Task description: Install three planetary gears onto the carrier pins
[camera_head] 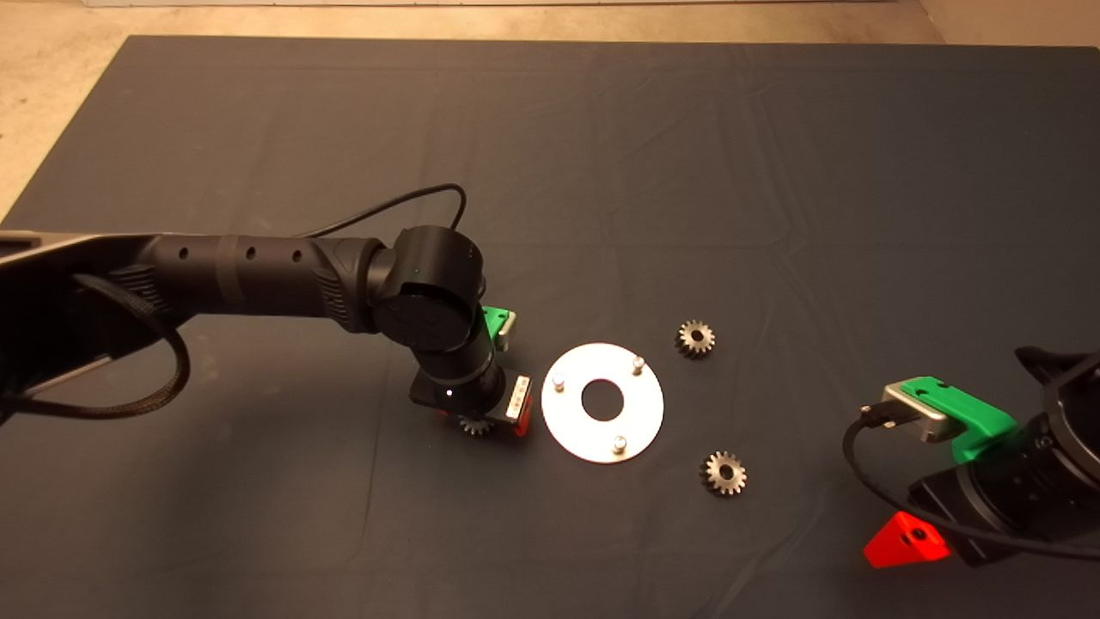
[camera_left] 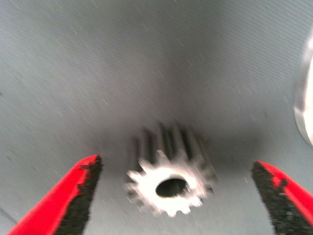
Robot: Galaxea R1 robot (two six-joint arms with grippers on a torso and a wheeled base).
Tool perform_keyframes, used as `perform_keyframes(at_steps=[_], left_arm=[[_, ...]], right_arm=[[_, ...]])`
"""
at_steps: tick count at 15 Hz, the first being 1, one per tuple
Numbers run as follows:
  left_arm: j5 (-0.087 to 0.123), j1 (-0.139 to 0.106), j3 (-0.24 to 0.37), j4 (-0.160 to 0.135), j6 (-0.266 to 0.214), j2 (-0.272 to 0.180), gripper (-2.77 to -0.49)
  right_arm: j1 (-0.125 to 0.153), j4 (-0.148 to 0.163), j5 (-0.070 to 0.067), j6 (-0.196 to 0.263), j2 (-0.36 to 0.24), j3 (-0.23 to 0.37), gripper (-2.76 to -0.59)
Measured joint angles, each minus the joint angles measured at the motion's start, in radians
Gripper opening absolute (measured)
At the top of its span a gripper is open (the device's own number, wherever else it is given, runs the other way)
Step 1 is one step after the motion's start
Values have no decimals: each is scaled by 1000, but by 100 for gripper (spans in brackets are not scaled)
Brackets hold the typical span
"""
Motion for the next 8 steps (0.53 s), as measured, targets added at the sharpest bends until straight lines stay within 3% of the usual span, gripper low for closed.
perform_keyframes(at_steps=[3, 6, 8], left_arm=[[0, 0, -2, 0, 0, 0, -130], [0, 0, -2, 0, 0, 0, -131], [0, 0, -2, 0, 1, 3, -146]], right_arm=[[0, 0, 0, 0, 0, 0, -61], [0, 0, 0, 0, 0, 0, -61], [0, 0, 0, 0, 0, 0, -61]])
